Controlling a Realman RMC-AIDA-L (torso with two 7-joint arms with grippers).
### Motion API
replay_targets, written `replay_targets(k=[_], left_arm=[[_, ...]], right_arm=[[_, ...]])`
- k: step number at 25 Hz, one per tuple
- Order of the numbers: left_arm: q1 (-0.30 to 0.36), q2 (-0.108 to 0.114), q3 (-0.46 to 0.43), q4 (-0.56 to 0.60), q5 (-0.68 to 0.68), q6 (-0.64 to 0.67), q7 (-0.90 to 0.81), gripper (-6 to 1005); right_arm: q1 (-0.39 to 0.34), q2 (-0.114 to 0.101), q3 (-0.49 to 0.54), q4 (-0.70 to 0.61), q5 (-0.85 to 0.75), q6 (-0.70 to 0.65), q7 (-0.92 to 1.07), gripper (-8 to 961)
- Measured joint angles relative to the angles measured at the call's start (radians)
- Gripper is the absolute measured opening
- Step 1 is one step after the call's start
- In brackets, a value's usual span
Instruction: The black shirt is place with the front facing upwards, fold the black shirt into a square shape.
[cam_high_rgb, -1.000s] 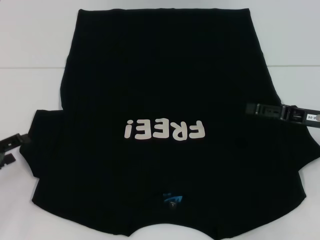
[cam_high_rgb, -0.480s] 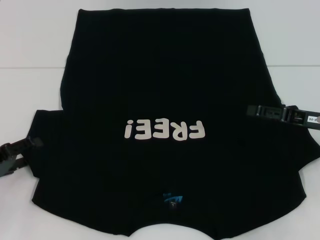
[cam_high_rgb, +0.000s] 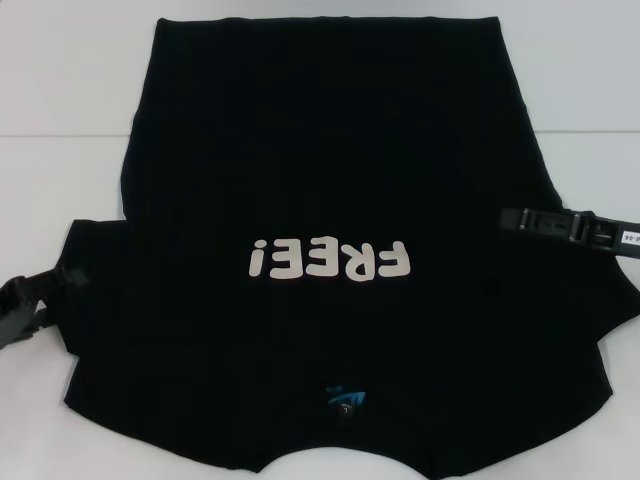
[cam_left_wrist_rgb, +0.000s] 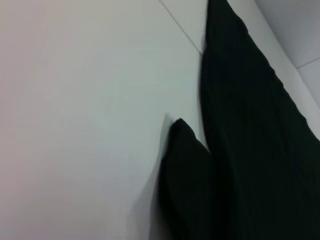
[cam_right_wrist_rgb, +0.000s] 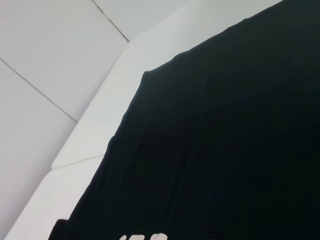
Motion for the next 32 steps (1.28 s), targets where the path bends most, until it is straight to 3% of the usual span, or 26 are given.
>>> replay_targets(k=[11, 17, 28, 32], left_arm=[[-0.018, -0.004, 0.033, 0.021, 0.04, -0.035, -0.029, 684], [-0.019, -0.011, 0.04, 0.043, 0.04, -0.035, -0.032, 480], [-0.022, -0.014, 0.084, 0.077, 0.051, -0.048, -0.037, 18], [-0.008, -0.03, 0.089, 0.156, 0.07, -0.053, -0.016, 18]], right_arm=[[-0.003, -0.003, 0.005, 0.0, 0.011, -0.004, 0.0, 744], [-0.003, -0.003, 0.009, 0.0, 0.011, -0.005, 0.0, 744], [-0.003, -0.003, 0.017, 0.0, 0.011, -0.008, 0.001, 744], [-0.005, -0.004, 0.022, 0.0, 0.011, -0.008, 0.003, 744]])
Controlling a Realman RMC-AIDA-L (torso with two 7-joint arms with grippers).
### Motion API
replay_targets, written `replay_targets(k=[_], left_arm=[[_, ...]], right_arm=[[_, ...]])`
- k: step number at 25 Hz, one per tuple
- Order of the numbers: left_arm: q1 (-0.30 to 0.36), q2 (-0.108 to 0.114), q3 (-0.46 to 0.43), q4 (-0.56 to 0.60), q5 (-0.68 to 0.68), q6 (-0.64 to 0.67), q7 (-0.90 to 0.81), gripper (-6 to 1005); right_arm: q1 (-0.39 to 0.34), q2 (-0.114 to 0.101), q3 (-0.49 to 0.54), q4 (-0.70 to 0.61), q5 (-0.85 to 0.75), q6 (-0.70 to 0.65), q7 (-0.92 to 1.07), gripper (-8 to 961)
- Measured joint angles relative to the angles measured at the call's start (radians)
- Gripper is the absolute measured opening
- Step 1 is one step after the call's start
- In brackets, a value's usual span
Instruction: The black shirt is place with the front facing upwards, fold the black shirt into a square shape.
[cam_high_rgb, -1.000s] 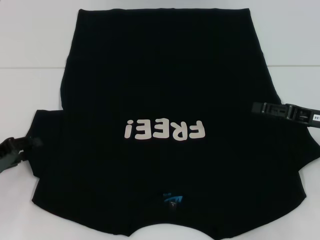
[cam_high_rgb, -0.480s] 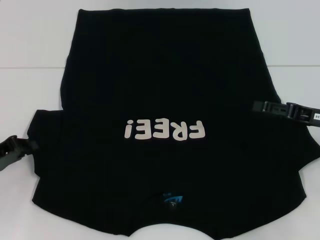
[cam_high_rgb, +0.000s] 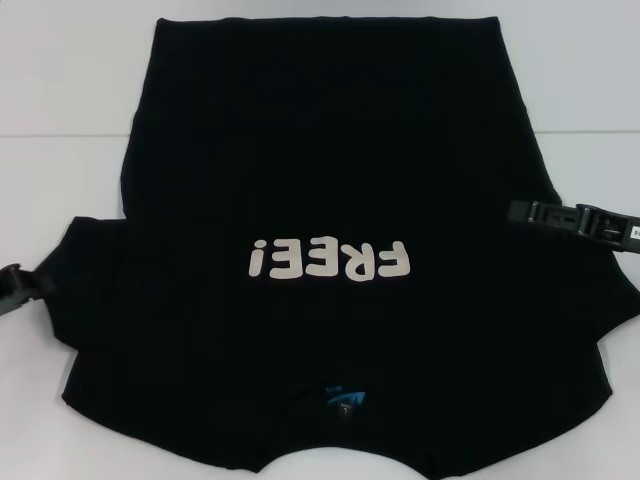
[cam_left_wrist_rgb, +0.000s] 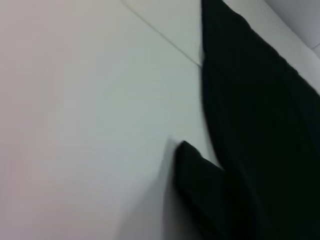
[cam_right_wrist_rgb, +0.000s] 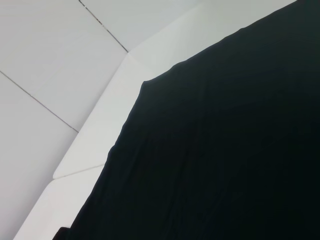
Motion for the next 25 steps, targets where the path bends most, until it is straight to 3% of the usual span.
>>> replay_targets(k=[7, 16, 25], left_arm=[[0.0, 0.029, -0.005, 0.019, 0.046, -0.023, -0.046, 18], [0.007, 0.044, 0.006, 0.027, 0.065, -0.056, -0.064, 17], [0.024, 0.025, -0.037, 0.037, 0.073, -0.057, -0.071, 18]], right_arm=[[-0.001, -0.001, 0.002, 0.0, 0.0, 0.003, 0.001, 744], [-0.002, -0.006, 0.003, 0.0, 0.0, 0.005, 0.002, 744], [-0.007, -0.01, 0.003, 0.0, 0.011, 0.0, 0.004, 744]])
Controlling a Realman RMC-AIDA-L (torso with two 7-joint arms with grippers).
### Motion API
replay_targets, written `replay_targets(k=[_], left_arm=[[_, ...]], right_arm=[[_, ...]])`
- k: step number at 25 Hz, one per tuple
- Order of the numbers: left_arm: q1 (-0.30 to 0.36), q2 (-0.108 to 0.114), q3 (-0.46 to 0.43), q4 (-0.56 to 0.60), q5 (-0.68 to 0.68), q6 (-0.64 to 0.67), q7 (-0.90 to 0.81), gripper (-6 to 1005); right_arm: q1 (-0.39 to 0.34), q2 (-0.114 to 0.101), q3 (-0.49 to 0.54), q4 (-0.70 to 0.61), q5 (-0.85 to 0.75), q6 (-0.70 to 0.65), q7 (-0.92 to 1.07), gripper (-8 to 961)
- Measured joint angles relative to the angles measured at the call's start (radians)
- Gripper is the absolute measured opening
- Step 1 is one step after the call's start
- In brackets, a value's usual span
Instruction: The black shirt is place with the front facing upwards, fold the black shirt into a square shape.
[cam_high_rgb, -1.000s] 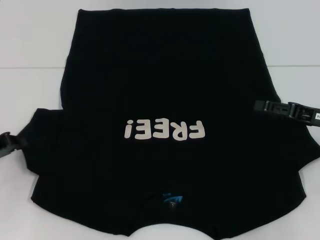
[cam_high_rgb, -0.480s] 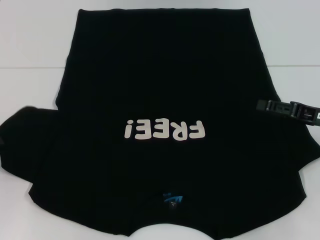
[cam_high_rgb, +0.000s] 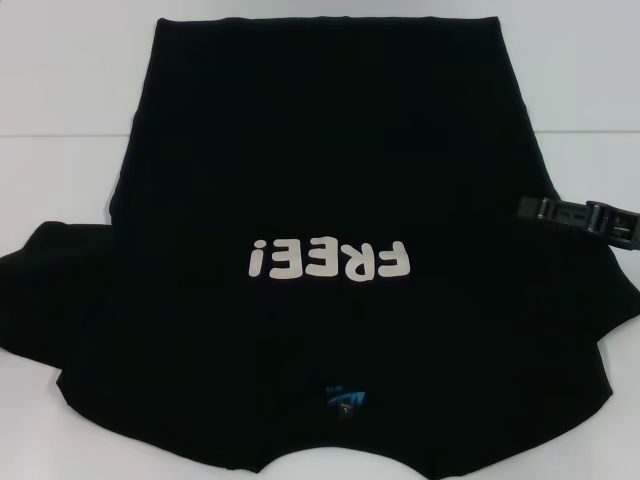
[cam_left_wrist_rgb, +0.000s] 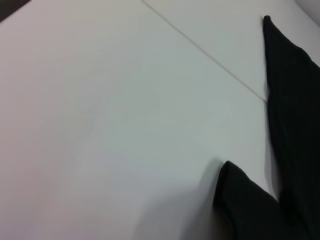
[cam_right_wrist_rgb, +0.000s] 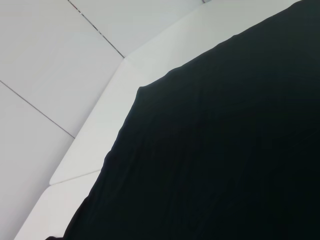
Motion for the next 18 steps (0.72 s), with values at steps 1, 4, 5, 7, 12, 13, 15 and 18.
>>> replay_targets(k=[1, 4, 5, 7, 12, 13, 15, 18], left_arm=[[0.002, -0.002, 0.0, 0.0, 0.0, 0.001, 0.001, 18], [0.002, -0.006, 0.003, 0.001, -0.01, 0.01, 0.012, 18], [-0.002, -0.006, 0.006, 0.003, -0.016, 0.022, 0.017, 18], [-0.012, -0.007, 0.008, 0.013, -0.035, 0.061, 0.023, 18], [-0.04, -0.031, 0.009, 0.123, -0.099, 0.209, -0.002, 17], [-0.046, -0.034, 0.01, 0.135, -0.101, 0.223, -0.01, 17], [-0.071, -0.039, 0.011, 0.144, -0.104, 0.264, -0.034, 17], [-0.107, -0.05, 0.02, 0.133, -0.103, 0.294, -0.041, 17]], right_arm=[[0.0, 0.0, 0.0, 0.0, 0.0, -0.001, 0.0, 744], [0.0, 0.0, 0.0, 0.0, 0.0, -0.001, 0.0, 744], [0.0, 0.0, 0.0, 0.0, 0.0, -0.002, 0.0, 744], [0.0, 0.0, 0.0, 0.0, 0.0, -0.002, 0.0, 744], [0.001, 0.0, -0.005, 0.0, 0.0, -0.003, 0.001, 744], [0.001, 0.001, -0.005, 0.0, 0.0, -0.003, 0.002, 744], [0.001, 0.001, -0.005, 0.0, 0.0, -0.003, 0.001, 744], [0.002, 0.002, -0.004, 0.0, 0.0, -0.003, 0.0, 744]])
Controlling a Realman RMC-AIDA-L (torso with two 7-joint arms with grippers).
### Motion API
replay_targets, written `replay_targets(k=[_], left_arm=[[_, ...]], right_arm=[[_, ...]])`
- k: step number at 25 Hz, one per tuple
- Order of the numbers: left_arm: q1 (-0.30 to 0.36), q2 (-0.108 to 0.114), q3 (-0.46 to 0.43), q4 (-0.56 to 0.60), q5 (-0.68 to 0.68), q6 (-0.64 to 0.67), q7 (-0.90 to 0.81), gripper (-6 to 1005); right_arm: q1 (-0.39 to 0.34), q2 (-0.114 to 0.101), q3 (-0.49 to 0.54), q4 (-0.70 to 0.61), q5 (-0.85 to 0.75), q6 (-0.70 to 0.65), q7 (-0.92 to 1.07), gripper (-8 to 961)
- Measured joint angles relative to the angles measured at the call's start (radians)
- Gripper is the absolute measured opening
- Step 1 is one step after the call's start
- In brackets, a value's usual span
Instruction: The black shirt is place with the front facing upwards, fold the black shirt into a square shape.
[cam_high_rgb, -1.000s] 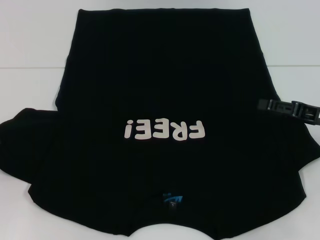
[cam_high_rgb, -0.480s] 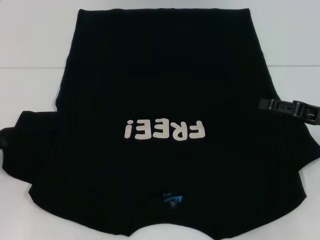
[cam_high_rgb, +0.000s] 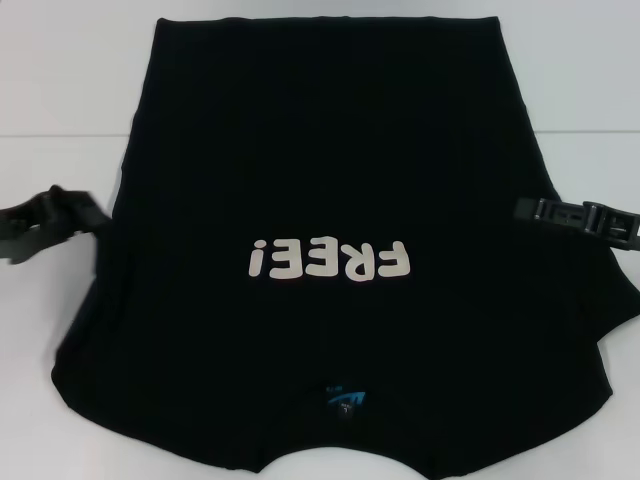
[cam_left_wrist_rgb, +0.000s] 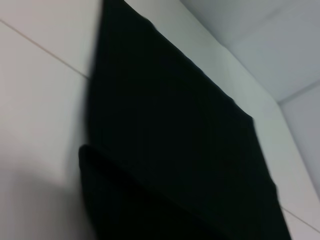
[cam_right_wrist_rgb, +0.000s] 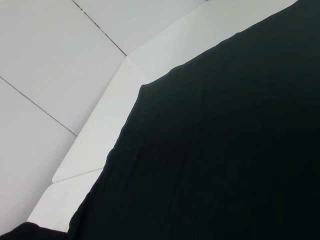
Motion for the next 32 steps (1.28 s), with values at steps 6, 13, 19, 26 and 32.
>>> replay_targets(k=[6, 13, 19, 26, 32], left_arm=[[-0.051, -0.014, 0.081, -0.081, 0.006, -0.048, 0.012, 17], [-0.1, -0.002, 0.161, -0.217, 0.01, -0.148, 0.02, 24], [-0.084, 0.02, 0.157, -0.191, -0.027, -0.061, 0.1, 76], [0.042, 0.024, 0.101, -0.173, -0.188, 0.147, 0.61, 250], [0.078, 0.024, 0.094, -0.179, -0.188, 0.147, 0.636, 525]], right_arm=[[-0.002, 0.0, -0.001, 0.0, 0.0, 0.0, -0.001, 744], [-0.007, -0.001, 0.0, 0.0, -0.002, 0.0, -0.002, 736], [-0.011, -0.007, 0.002, 0.001, -0.005, -0.001, -0.009, 723], [-0.015, -0.043, -0.011, -0.005, -0.02, -0.023, -0.02, 707], [-0.015, -0.151, -0.011, -0.025, -0.12, -0.185, 0.109, 693]])
